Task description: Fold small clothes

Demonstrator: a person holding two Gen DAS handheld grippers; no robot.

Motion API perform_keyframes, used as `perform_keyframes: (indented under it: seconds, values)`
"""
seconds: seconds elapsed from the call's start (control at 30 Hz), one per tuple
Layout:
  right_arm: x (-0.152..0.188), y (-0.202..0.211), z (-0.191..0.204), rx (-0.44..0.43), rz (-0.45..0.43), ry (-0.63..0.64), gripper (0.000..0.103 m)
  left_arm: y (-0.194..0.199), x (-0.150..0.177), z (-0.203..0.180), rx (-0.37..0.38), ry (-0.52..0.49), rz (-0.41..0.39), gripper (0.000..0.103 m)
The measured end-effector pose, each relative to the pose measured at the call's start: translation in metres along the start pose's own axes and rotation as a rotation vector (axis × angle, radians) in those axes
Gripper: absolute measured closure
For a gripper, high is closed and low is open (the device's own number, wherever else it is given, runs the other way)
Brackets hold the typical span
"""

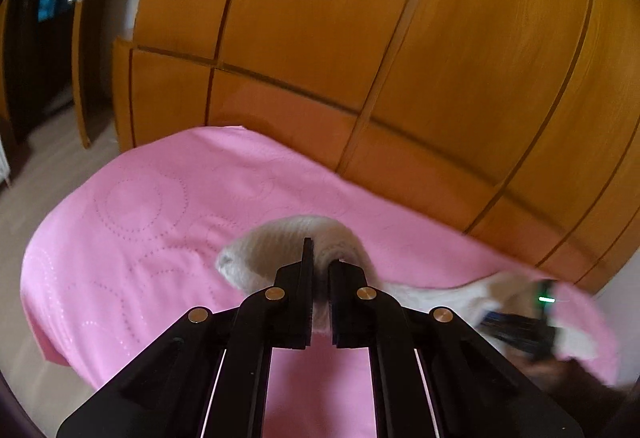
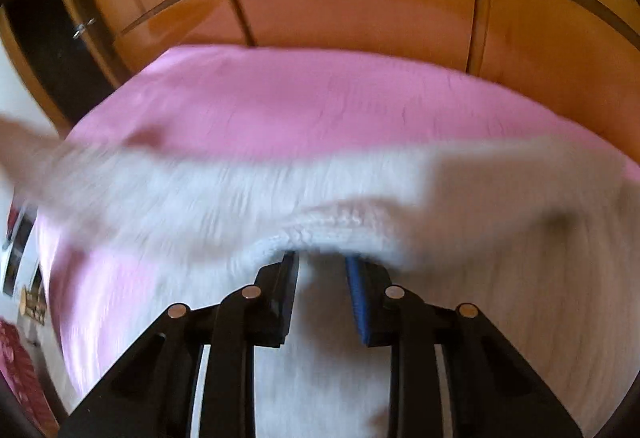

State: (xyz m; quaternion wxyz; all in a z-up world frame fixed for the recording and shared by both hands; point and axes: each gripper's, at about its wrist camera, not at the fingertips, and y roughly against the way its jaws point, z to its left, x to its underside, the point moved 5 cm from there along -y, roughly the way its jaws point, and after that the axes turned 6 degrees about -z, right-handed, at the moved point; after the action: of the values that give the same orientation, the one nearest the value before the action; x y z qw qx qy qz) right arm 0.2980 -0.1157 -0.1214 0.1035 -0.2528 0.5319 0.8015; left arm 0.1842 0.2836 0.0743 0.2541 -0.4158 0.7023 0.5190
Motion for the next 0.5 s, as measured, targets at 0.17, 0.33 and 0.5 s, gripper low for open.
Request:
perform_keyframes:
  seconds: [0.17,0.33,0.5]
  values:
    - [-0.067,-0.025,-0.008,0.081,-0.111,-0.029,0.079,-0.006,-0.018,0.018,0.014,0.130,0.111,0.098]
    - [-0.101,-0.031,-0.017,0.156,-0.178,-0.076,0.064,-0.072,-0.026,0.073,-0.122,0.329,0.203,0.098]
    - [-0.074,-0.014,-0.019,0.135,-0.174,-0.063,0.053,-0.117,-0.001,0.129,-0.326,0.445,0.251,0.042]
